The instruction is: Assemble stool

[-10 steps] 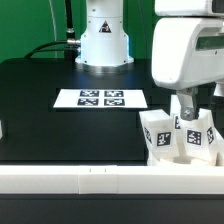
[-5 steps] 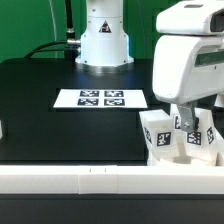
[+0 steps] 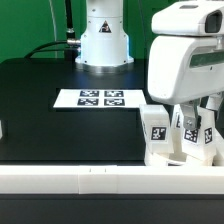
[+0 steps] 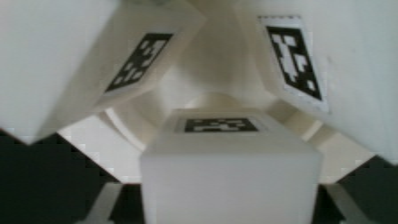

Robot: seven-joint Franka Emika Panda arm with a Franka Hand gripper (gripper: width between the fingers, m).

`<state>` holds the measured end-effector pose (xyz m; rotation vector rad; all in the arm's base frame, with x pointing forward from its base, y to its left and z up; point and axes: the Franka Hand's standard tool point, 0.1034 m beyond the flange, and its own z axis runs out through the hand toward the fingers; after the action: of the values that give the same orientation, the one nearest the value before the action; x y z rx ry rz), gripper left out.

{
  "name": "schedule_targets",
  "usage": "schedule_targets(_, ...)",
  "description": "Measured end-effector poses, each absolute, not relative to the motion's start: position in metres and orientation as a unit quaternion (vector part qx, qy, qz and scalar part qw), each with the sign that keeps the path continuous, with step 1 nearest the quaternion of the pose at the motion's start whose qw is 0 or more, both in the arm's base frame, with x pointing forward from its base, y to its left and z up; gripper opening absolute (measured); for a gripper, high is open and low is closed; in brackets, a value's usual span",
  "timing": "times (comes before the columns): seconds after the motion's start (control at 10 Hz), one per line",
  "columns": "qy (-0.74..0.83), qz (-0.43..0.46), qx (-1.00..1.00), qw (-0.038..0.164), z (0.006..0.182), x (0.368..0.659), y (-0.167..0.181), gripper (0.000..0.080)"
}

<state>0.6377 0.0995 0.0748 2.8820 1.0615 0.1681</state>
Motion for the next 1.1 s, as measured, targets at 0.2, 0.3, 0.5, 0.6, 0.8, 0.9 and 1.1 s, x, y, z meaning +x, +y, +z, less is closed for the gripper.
schedule_targets(0.2, 0.333, 0.055, 0.941, 0.032, 0.075, 0.638, 0.098, 0.0339)
schedule_targets(0.3, 0.316, 0.056, 0.947, 0.031, 0.075, 0.638, 0.098, 0.0339)
schedule_targets(0.5, 0.192, 0.057, 0.980, 0.011, 0.074, 0.638, 0.091, 0.0339)
schedule_targets(0.6, 0.150, 0.058, 0.987, 0.005, 0.073, 0.639, 0.084, 0.0340)
schedule_targets(0.8, 0.035, 0.060, 0.997, -0.014, 0.073, 0.640, 0.081, 0.0340)
schedule_targets(0.9, -0.007, 0.059, 0.998, -0.019, 0.073, 0.640, 0.080, 0.0340)
schedule_targets(1.1, -0.086, 0.056, 0.995, -0.019, 0.072, 0.639, 0.084, 0.0340)
